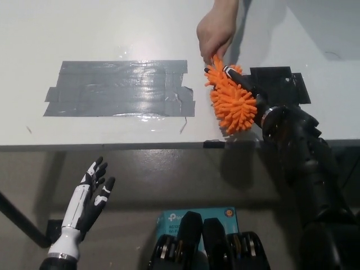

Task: An orange duster is kept infront of the robot in the middle of the table and the robot extends its right arm to grab the duster, picks it up and hands it to a person

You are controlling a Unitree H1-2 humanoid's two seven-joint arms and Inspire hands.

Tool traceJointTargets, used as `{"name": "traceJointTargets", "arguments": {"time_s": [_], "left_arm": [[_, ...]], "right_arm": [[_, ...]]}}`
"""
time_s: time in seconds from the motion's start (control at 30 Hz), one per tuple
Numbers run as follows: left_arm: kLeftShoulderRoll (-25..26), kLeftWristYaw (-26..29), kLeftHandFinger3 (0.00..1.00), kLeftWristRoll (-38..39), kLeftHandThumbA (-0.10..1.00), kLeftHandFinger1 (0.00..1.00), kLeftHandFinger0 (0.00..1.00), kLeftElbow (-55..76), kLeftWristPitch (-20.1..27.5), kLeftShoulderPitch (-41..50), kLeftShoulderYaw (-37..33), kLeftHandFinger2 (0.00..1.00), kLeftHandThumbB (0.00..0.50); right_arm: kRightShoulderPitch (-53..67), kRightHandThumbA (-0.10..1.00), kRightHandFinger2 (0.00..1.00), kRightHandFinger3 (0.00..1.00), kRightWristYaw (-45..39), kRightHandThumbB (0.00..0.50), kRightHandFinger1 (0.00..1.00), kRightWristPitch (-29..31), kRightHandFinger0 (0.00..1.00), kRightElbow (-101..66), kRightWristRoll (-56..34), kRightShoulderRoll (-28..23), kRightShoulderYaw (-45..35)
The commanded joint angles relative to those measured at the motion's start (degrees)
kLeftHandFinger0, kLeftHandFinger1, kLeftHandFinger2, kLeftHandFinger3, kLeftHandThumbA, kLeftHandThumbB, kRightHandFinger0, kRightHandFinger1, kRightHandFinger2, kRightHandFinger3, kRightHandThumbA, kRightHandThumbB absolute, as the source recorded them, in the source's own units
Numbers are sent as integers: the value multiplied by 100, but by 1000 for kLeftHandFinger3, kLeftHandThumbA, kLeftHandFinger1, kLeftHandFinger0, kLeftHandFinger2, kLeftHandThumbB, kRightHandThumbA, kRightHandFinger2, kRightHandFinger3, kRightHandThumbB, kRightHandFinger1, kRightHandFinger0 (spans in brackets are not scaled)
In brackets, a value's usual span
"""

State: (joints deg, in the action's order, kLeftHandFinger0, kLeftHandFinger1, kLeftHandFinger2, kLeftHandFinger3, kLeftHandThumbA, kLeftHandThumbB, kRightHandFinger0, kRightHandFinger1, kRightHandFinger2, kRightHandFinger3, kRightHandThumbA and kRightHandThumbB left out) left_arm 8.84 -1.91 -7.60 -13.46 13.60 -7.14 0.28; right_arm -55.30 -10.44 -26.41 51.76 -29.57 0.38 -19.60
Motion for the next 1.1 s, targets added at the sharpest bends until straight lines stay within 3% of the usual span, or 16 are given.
{"name": "traceJointTargets", "arguments": {"time_s": [0.0, 0.03, 0.07, 0.1, 0.13, 0.17, 0.2, 0.23, 0.33, 0.47, 0.57, 0.7, 0.73, 0.83, 0.97, 1.07], "left_arm": [[27, 50, 1000, 28, 812, 1000, 994, 220, -2, -94, 29, 1000, 82], [21, 47, 1000, 33, 810, 1000, 989, 242, -26, -82, 30, 1000, 87], [19, 49, 1000, 35, 807, 1000, 981, 244, -24, -81, 30, 1000, 83], [17, 47, 1000, 40, 803, 1000, 973, 245, -19, -81, 30, 1000, 83], [16, 44, 1000, 49, 802, 1000, 971, 239, -4, -82, 30, 1000, 82], [15, 40, 1000, 59, 801, 1000, 970, 234, 10, -83, 29, 1000, 81], [13, 35, 1000, 69, 796, 1000, 966, 238, 10, -81, 29, 1000, 77], [11, 30, 1000, 82, 790, 1000, 962, 232, 20, -87, 31, 1000, 83], [2, 35, 1000, 81, 784, 1000, 953, 209, 52, -112, 24, 1000, 81], [19, 38, 1000, 72, 791, 1000, 952, 155, 87, -150, 25, 1000, 83], [19, 12, 1000, 94, 789, 1000, 958, 183, 20, -171, 24, 1000, 83], [29, 9, 1000, 84, 792, 1000, 951, 173, 43, -173, 18, 1000, 92], [29, 8, 1000, 83, 794, 1000, 949, 159, 49, -181, 15, 1000, 100], [44, 9, 1000, 94, 796, 1000, 949, 119, 76, -222, 26, 1000, 98], [49, 27, 1000, 86, 785, 1000, 942, 127, 45, -239, 44, 1000, 95], [35, 36, 1000, 94, 781, 1000, 942, 87, 76, -208, 45, 1000, 98]], "right_arm": [[-403, -100, 672, 998, -278, 168, 226, -34, 0, -229, -148, -17, 31], [-369, -100, 811, 1000, -355, 186, 303, -50, 0, -277, -236, -40, 91], [-347, -100, 1000, 1000, -447, 219, 513, -52, 157, -290, -280, -66, 144], [-302, 108, 1000, 1000, -666, 200, 955, -52, 535, -318, -336, -104, 214], [-248, 272, 1000, 1000, -980, 369, 1000, -52, 935, -334, -427, -150, 286], [-191, 292, 1000, 1000, -1314, 310, 1000, -52, 1000, -349, -535, -197, 361], [-165, 334, 1000, 1000, -1394, 404, 1000, -52, 1000, -365, -590, -207, 382], [-110, 420, 1000, 1000, -1542, 446, 1000, -52, 1000, -435, -576, -213, 403], [-3, 540, 1000, 1000, -1825, 500, 1000, -52, 1000, -599, -510, -237, 447], [123, 654, 1000, 1000, -1934, 500, 1000, 7, 1000, -823, -470, -264, 453], [275, 647, 1000, 1000, -2106, 500, 1000, -20, 1000, -1073, -538, -344, 437], [716, 796, 1000, 1000, -2165, 472, 1000, -22, 1000, -1888, -392, -538, 622], [968, 900, 1000, 1000, -2109, 450, 1000, 40, 1000, -2390, -265, -616, 728], [1563, 934, 1000, 1000, -1849, 461, 1000, 153, 1000, -3664, 33, -765, 913], [2594, 994, 1000, 1000, -1373, 400, 1000, 978, 1000, -5747, 1233, -991, 1280], [3201, 1000, 1000, 1000, -1226, 398, 1000, 1531, 1000, -6704, 2046, -1129, 1419]]}}
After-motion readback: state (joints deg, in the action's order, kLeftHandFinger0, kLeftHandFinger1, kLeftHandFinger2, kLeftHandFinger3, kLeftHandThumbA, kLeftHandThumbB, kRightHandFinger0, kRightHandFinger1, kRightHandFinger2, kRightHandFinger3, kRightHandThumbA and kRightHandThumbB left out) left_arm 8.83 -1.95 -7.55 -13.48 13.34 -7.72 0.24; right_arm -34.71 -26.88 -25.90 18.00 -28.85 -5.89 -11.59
